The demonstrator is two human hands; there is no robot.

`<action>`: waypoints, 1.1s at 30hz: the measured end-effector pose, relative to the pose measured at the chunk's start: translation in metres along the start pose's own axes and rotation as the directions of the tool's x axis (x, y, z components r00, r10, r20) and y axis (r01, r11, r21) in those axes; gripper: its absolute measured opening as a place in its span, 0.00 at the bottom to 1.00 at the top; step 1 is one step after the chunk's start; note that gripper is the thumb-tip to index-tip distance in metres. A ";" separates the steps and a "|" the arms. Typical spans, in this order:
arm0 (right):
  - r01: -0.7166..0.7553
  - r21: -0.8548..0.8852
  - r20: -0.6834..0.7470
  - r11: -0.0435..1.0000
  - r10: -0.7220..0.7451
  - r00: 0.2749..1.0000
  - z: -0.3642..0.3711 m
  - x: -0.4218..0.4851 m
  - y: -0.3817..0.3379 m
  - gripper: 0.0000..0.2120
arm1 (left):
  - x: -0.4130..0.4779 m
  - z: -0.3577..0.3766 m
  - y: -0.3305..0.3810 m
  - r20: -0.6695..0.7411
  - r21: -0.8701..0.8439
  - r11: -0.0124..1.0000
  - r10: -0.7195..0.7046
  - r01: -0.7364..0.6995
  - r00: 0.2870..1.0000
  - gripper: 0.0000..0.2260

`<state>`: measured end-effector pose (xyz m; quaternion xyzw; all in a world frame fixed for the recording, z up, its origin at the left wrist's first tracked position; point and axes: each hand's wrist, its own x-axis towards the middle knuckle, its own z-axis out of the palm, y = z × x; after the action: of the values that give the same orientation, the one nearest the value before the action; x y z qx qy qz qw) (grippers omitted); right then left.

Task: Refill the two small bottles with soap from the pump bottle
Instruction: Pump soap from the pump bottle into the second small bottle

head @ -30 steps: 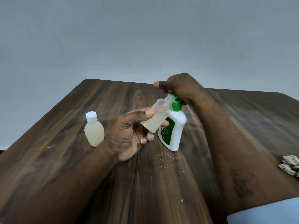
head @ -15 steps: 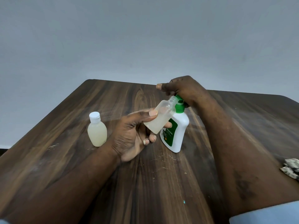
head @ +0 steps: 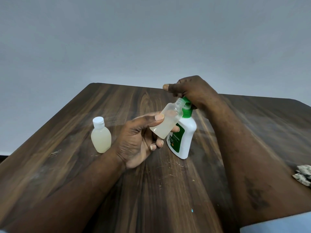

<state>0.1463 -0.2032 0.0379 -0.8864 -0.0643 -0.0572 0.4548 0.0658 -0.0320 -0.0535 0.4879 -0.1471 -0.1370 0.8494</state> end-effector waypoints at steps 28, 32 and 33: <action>-0.023 0.005 0.016 1.000 0.023 1.000 0.000 0.003 0.005 0.22 | 0.000 -0.001 -0.001 -0.019 0.020 1.000 0.006 -0.006 1.000 0.14; -0.011 0.025 0.008 1.000 0.011 1.000 -0.001 0.002 0.003 0.22 | 0.000 0.001 0.000 -0.016 0.018 1.000 0.004 -0.004 1.000 0.14; -0.002 0.032 0.001 0.999 0.002 1.000 -0.001 0.002 0.003 0.21 | -0.001 0.001 0.000 -0.015 0.017 1.000 0.006 -0.006 1.000 0.14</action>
<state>0.1485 -0.2056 0.0364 -0.8791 -0.0646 -0.0551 0.4690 0.0648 -0.0328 -0.0529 0.4954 -0.1435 -0.1296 0.8468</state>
